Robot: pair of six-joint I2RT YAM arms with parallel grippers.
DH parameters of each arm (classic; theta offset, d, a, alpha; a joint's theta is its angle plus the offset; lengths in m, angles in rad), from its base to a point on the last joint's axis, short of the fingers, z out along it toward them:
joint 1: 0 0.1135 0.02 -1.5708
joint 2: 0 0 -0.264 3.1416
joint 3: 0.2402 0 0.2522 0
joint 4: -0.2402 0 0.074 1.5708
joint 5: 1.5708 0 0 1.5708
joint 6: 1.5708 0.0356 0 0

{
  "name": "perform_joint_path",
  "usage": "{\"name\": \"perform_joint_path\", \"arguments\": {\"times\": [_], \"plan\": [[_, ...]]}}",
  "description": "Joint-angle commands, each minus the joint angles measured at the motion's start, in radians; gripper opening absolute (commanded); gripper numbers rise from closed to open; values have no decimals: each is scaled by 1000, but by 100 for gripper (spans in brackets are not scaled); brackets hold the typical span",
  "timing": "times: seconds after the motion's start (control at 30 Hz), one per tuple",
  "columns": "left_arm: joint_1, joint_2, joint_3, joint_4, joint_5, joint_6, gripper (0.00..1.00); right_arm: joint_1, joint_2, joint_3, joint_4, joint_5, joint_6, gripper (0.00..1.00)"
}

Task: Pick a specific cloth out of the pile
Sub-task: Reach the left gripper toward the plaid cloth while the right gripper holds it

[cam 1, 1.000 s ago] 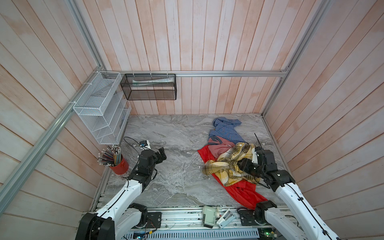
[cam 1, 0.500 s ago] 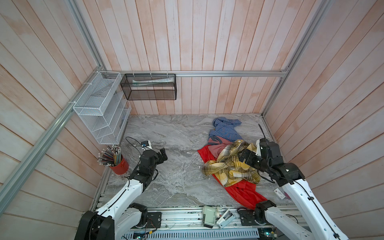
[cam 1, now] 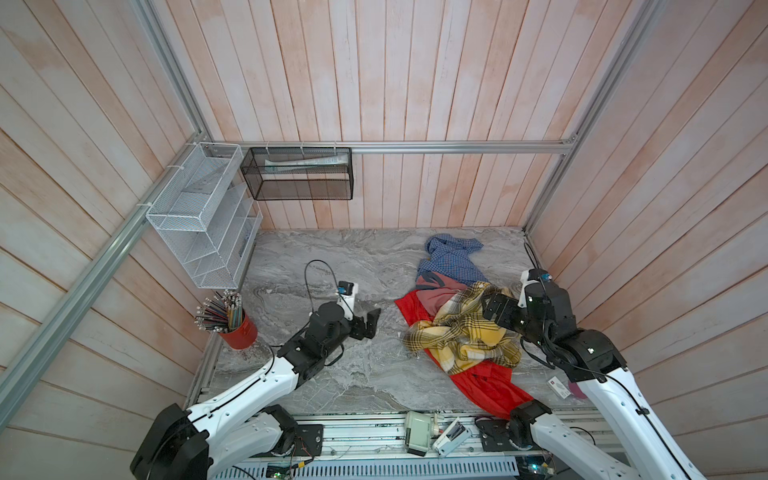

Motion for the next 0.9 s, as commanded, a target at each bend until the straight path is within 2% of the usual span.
{"name": "perform_joint_path", "arguments": {"times": [0.0, 0.17, 0.33, 0.47, 0.6, 0.7, 0.77, 0.87], "plan": [[-136, 107, 85, 47, 77, 81, 100, -28, 4, -25, 63, 29, -80, 98], [-280, 399, 313, 30, 96, 124, 100, -117, -20, -68, 147, -20, -156, 98], [-340, 649, 542, -30, 160, 144, 100, -329, -20, -104, 218, -209, -224, 98], [-380, 748, 638, -66, 178, 141, 98, -453, -19, -119, 264, -304, -258, 98], [-407, 836, 720, -147, 119, 123, 90, -531, 4, -130, 294, -394, -277, 98], [-406, 863, 748, -154, 98, 107, 73, -556, 12, -142, 311, -418, -287, 98], [-405, 857, 752, -136, 75, 99, 46, -565, 10, -151, 317, -425, -289, 98], [-393, 828, 751, -115, 63, 84, 17, -575, 0, -173, 326, -439, -298, 98]]}}
